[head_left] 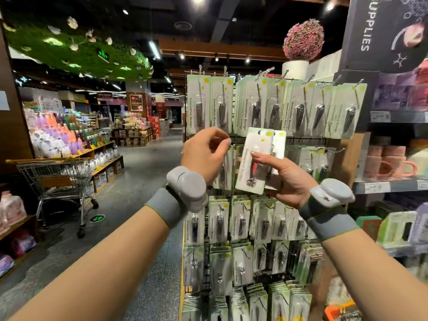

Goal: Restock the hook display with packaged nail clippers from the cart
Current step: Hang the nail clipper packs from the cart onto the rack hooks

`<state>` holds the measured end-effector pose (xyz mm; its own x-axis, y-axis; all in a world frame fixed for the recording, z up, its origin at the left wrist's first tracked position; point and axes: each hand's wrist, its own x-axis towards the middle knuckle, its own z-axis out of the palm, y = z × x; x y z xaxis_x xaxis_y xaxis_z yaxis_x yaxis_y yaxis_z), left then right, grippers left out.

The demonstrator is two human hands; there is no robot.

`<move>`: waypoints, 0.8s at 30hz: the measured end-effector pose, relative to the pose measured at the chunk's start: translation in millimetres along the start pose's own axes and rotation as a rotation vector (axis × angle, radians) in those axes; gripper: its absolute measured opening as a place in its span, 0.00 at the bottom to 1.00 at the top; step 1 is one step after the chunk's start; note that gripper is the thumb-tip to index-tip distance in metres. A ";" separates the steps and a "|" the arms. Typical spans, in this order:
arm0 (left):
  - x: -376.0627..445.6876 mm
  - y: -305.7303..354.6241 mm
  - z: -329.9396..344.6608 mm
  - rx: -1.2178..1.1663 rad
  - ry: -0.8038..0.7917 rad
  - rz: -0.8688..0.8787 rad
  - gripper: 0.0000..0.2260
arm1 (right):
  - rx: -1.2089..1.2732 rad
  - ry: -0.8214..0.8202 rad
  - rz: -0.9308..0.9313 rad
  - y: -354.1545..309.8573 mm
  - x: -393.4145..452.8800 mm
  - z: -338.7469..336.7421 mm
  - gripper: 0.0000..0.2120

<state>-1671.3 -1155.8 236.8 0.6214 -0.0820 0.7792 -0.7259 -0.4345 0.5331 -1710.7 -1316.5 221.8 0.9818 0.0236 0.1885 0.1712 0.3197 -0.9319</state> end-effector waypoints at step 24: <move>10.3 -0.7 11.7 0.136 -0.302 -0.070 0.07 | 0.089 0.158 -0.135 -20.1 -10.6 -40.2 0.10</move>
<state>-1660.9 -1166.8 240.6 0.7421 -0.3010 0.5989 -0.6454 -0.5623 0.5171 -1721.2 -1361.2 226.1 0.9523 -0.1717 0.2522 0.3009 0.3920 -0.8694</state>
